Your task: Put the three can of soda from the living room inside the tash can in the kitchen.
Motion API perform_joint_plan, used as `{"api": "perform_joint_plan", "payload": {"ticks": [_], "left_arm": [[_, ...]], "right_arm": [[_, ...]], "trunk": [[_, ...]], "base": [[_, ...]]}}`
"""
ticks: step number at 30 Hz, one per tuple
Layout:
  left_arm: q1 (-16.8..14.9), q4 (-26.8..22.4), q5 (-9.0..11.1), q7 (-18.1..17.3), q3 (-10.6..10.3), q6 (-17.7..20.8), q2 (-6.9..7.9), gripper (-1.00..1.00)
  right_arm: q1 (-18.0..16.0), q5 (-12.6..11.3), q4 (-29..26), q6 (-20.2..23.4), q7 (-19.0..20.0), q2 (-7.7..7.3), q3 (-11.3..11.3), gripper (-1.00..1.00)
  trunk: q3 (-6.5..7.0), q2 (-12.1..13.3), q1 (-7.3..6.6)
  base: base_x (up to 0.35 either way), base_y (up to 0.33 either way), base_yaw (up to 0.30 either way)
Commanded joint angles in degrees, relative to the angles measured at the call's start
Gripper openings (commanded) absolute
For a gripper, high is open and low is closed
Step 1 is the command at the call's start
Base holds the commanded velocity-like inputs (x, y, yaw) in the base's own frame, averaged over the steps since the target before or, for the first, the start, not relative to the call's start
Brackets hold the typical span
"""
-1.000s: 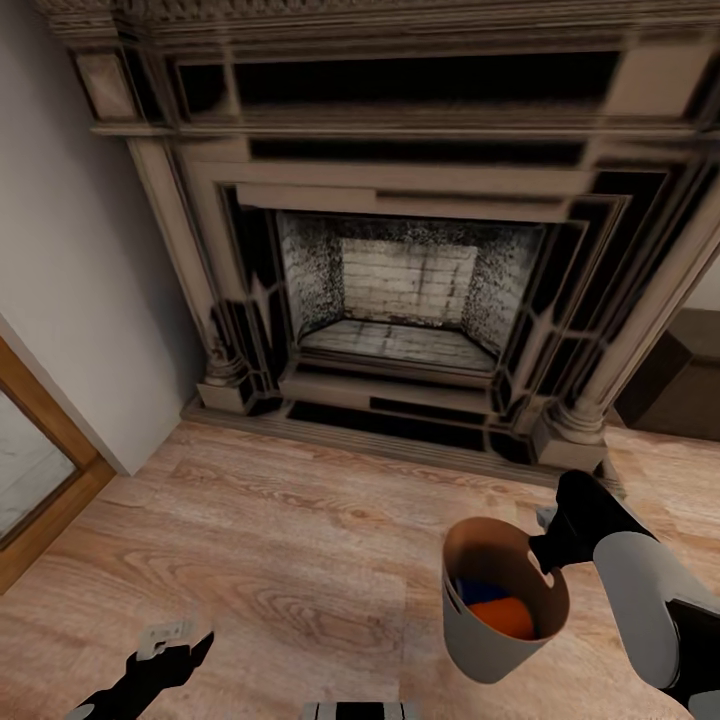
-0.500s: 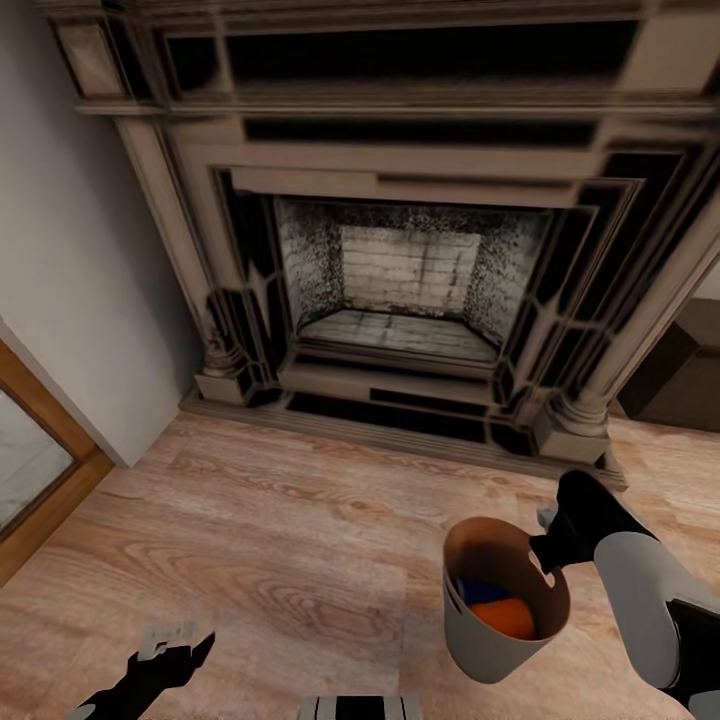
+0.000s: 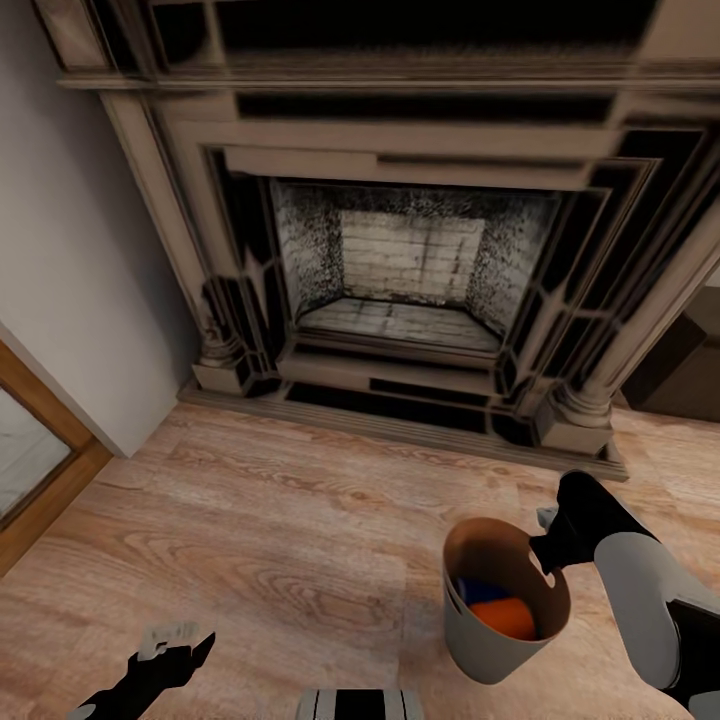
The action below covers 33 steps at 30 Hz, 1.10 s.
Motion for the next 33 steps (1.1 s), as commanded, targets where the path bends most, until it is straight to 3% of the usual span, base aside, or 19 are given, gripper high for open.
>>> {"api": "perform_joint_plan", "payload": {"ticks": [1,10,15,33], "left_arm": [[0.0,0.0,0.0,0.0,0.0,0.0,0.00,1.00],[0.0,0.0,-0.1,0.0,0.0,0.0,0.00,1.00],[0.0,0.0,-0.1,0.0,0.0,0.0,0.00,1.00],[0.0,0.0,-0.1,0.0,0.0,0.0,0.00,1.00]], "right_arm": [[0.0,-0.9,0.0,0.4,0.2,0.01,-0.1,-1.00],[0.1,-0.8,-0.1,0.4,0.2,-0.04,-0.1,-1.00],[0.1,-0.8,-0.1,0.4,0.3,0.00,-0.1,-1.00],[0.1,-0.8,-0.1,0.4,0.3,-0.08,-0.2,-1.00]], "trunk": [[-0.22,0.0,0.02],[-0.67,0.0,0.07],[-1.77,-0.1,0.20],[-2.22,-0.1,0.25]], "base": [[0.000,0.000,0.000],[0.000,0.000,0.000],[0.000,0.000,0.000],[0.000,0.000,0.000]]}}
